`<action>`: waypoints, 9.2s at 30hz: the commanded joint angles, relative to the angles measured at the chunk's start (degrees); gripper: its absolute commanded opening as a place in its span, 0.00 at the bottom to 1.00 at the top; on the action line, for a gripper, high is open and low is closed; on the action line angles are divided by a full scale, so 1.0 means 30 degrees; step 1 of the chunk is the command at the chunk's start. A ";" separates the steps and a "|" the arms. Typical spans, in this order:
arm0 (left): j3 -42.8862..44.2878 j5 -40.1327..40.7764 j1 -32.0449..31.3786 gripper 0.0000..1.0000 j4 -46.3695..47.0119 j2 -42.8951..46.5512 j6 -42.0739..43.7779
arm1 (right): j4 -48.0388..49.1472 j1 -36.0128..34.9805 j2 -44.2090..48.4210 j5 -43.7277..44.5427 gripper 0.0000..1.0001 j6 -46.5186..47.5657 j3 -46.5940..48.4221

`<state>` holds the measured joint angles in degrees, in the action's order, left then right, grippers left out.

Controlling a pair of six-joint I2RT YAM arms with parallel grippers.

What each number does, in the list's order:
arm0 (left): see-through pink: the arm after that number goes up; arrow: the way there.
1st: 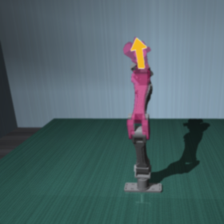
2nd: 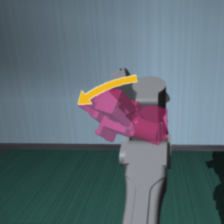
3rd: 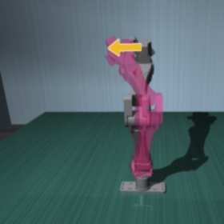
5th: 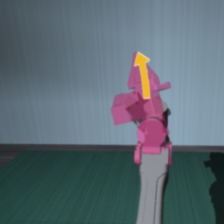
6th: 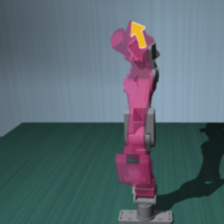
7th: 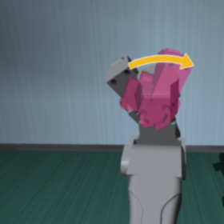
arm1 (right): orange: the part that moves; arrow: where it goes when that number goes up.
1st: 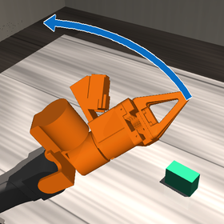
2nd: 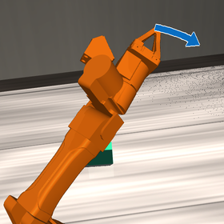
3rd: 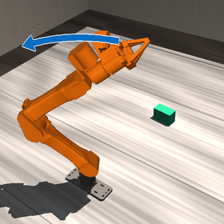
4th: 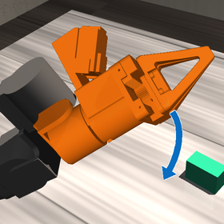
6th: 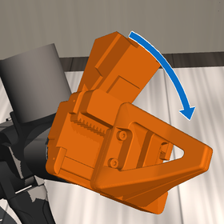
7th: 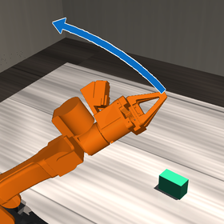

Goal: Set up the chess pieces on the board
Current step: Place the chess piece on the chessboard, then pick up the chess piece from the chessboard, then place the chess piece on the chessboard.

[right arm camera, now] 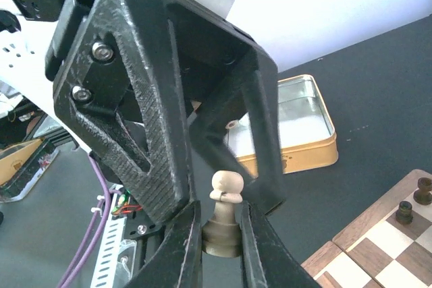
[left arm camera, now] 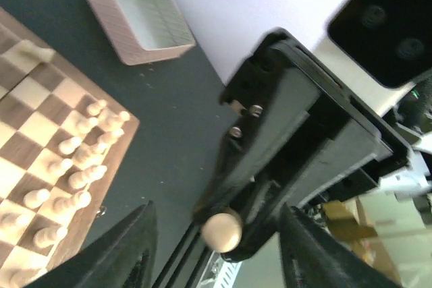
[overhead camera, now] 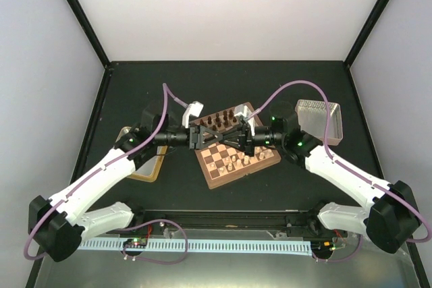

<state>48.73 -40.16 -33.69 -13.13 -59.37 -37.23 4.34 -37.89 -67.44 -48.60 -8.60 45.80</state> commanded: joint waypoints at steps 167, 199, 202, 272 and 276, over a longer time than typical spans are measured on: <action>-0.1144 0.5308 -0.1298 0.62 0.0697 0.1110 -0.0069 | 0.0106 0.2245 -0.1729 0.0879 0.11 0.0860 -0.1277; 0.0108 0.2316 -0.1038 0.02 -0.1094 -0.0701 0.0807 | -0.1598 0.1072 0.0336 0.2309 0.64 -0.0203 -0.1109; -0.0259 0.5815 -0.1654 0.02 -0.2467 -0.0122 0.1366 | -0.2113 0.1131 0.1187 0.4063 0.68 -0.1688 -0.1589; -0.5982 2.0342 -1.1035 0.12 0.2309 -0.6154 0.1381 | -0.2746 0.1202 0.4785 1.6698 0.69 -0.6655 -0.4310; -0.5904 2.0358 -1.1035 0.12 0.2462 -0.6332 0.1454 | -0.2753 0.1204 0.4733 1.6654 0.70 -0.6711 -0.4310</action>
<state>31.22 19.51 -66.50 -7.01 -77.06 -33.10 -5.43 -34.37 -53.19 1.34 -28.86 33.28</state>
